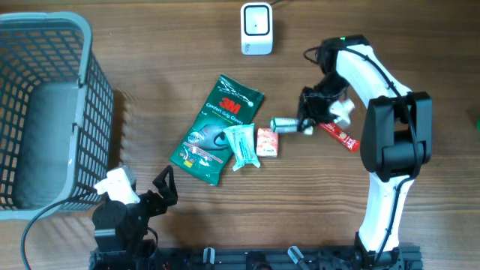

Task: Scan the item barcode
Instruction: 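Move the green box with the right gripper down toward the right, then carry the green box to the far right and release it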

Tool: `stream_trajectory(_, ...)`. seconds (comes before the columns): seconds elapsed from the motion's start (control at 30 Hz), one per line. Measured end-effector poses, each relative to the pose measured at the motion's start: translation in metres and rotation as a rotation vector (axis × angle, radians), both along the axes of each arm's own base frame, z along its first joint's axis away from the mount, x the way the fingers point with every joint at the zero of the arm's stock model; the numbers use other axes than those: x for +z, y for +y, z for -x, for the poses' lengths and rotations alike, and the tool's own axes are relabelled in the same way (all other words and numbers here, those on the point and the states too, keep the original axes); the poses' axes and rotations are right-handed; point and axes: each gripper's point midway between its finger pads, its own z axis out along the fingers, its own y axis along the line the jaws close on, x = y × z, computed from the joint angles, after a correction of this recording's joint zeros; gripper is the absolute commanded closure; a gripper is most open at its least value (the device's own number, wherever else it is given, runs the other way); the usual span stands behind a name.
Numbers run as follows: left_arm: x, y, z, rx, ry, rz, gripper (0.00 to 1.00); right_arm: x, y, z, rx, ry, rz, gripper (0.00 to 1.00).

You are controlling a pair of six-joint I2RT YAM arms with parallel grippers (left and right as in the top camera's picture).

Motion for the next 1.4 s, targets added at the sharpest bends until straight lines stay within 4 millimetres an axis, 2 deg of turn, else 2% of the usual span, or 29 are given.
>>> stream_trajectory(0.07,0.000,0.000,0.000,0.000,0.000,0.000,0.00,-0.008,0.007,-0.034,0.137,-0.216,-0.076,0.96)
stream_trajectory(0.1,0.000,0.000,0.000,0.000,0.000,0.000,0.00,-0.007,0.014,-0.058,0.217,-0.356,-0.128,0.96)
stream_trajectory(0.2,0.000,0.000,0.000,0.000,-0.001,0.000,0.00,0.004,0.029,-0.104,0.292,-0.596,-0.175,0.96)
stream_trajectory(0.23,0.000,0.000,0.000,0.000,-0.001,0.000,0.00,0.011,0.036,-0.127,0.293,-0.703,-0.181,0.96)
stream_trajectory(0.3,0.000,0.000,0.000,0.000,0.000,0.000,0.00,0.041,0.051,-0.183,0.299,-0.987,-0.189,0.96)
stream_trajectory(0.37,0.000,0.000,0.000,0.000,-0.001,0.000,0.00,0.081,0.068,-0.226,0.319,-1.259,-0.149,0.96)
stream_trajectory(0.5,0.000,0.000,0.000,0.000,0.000,0.000,0.00,0.102,0.085,-0.250,0.307,-1.420,0.055,0.96)
stream_trajectory(0.57,0.000,0.000,0.000,0.000,0.000,0.000,0.00,0.131,0.100,-0.265,0.286,-1.579,0.132,0.96)
stream_trajectory(0.67,0.000,0.000,0.000,0.000,0.000,0.000,0.00,0.162,0.104,-0.291,0.233,-1.810,0.171,0.96)
stream_trajectory(0.73,0.000,0.000,0.000,0.000,-0.001,0.000,0.00,0.141,0.099,-0.301,0.242,-1.826,0.197,0.96)
stream_trajectory(0.8,0.000,0.000,0.000,0.000,-0.001,0.000,0.00,0.105,0.090,-0.307,0.261,-1.782,0.222,0.96)
stream_trajectory(0.87,0.000,0.000,0.000,0.000,-0.001,0.000,0.00,0.089,0.083,-0.310,0.272,-1.761,0.235,0.96)
stream_trajectory(0.93,0.000,0.000,0.000,0.000,-0.001,0.000,0.00,0.094,0.080,-0.312,0.293,-1.792,0.240,0.96)
stream_trajectory(1.03,0.000,0.000,0.000,0.000,-0.001,0.000,0.00,0.118,0.084,-0.315,0.421,-1.935,0.244,0.96)
stream_trajectory(1.07,0.000,0.000,0.000,0.000,-0.001,0.000,0.00,0.118,0.084,-0.314,0.462,-1.946,0.234,0.96)
stream_trajectory(1.13,0.000,0.000,0.000,0.000,-0.001,0.000,0.00,0.102,0.080,-0.311,0.560,-1.906,0.200,0.96)
stream_trajectory(1.17,0.000,0.000,0.000,0.000,0.000,0.000,0.00,0.092,0.073,-0.308,0.602,-1.860,0.188,0.96)
stream_trajectory(1.23,0.000,0.000,0.000,0.000,0.000,0.000,0.00,0.094,0.050,-0.302,0.682,-1.785,0.199,0.96)
stream_trajectory(1.27,0.000,0.000,0.000,0.000,0.000,0.000,0.00,0.102,0.023,-0.297,0.724,-1.732,0.236,0.96)
stream_trajectory(1.3,0.000,0.000,0.000,0.000,-0.001,0.000,0.00,0.111,0.005,-0.295,0.736,-1.710,0.263,0.96)
stream_trajectory(1.33,0.000,0.000,0.000,0.000,0.000,0.000,0.00,0.140,-0.042,-0.292,0.731,-1.695,0.345,0.96)
stream_trajectory(1.37,0.000,0.000,0.000,0.000,0.000,0.000,0.00,0.148,-0.086,-0.274,0.716,-1.584,0.393,0.96)
stream_trajectory(1.4,0.000,0.000,0.000,0.000,0.000,0.000,0.00,0.156,-0.122,-0.264,0.695,-1.527,0.451,0.96)
